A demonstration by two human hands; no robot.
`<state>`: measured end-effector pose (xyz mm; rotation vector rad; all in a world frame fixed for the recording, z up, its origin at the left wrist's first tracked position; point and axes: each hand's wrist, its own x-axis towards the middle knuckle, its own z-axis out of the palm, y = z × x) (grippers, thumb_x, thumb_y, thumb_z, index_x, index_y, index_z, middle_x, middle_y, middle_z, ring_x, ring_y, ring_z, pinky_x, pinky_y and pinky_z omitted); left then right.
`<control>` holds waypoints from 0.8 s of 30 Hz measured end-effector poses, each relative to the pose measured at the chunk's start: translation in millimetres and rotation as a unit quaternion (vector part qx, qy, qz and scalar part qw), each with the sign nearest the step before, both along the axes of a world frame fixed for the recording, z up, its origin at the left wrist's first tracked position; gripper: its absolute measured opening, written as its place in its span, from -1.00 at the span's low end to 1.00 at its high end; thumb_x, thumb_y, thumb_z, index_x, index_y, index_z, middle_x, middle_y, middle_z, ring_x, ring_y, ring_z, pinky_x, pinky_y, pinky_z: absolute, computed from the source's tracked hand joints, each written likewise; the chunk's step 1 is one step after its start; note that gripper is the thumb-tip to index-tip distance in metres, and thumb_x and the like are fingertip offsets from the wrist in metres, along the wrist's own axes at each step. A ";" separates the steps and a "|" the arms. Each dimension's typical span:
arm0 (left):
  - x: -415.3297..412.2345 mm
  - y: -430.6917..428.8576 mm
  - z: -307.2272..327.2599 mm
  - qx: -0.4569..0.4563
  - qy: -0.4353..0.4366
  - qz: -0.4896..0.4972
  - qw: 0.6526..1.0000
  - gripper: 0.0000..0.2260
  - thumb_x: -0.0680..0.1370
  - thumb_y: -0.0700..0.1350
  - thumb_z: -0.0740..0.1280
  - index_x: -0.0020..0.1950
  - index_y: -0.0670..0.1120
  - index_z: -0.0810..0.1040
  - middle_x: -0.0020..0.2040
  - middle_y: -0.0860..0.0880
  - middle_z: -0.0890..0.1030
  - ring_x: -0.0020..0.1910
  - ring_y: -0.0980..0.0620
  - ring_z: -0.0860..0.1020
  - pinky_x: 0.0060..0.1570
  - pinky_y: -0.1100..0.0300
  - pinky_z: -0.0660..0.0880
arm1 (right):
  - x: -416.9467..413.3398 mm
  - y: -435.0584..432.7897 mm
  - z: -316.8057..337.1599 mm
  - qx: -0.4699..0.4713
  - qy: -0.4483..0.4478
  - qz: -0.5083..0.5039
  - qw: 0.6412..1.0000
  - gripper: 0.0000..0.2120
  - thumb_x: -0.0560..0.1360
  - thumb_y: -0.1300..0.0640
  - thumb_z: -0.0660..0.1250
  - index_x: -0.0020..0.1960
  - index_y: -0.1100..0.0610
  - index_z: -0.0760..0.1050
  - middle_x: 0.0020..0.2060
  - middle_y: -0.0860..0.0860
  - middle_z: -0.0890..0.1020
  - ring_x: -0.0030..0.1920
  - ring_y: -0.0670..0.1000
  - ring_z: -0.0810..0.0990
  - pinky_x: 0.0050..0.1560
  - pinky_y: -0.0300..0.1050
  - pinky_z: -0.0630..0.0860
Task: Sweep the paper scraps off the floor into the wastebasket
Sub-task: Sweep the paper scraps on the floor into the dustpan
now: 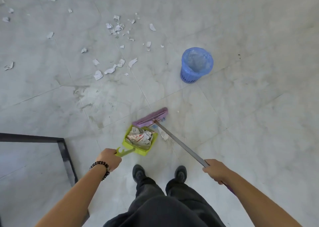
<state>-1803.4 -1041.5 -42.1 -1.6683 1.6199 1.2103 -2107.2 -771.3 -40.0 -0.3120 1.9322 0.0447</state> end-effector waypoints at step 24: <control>-13.7 24.9 11.3 -0.033 -0.036 -0.092 0.995 -0.79 0.48 -0.26 0.23 0.00 -0.16 0.63 -0.36 -0.04 0.47 -0.44 0.00 0.41 -0.50 0.33 0.32 | 59.3 -9.4 15.1 -0.033 -0.110 -0.074 0.991 -0.83 0.51 0.37 0.17 0.05 0.18 0.39 -0.42 0.07 0.42 -0.59 -0.03 0.39 -0.66 -0.25 0.29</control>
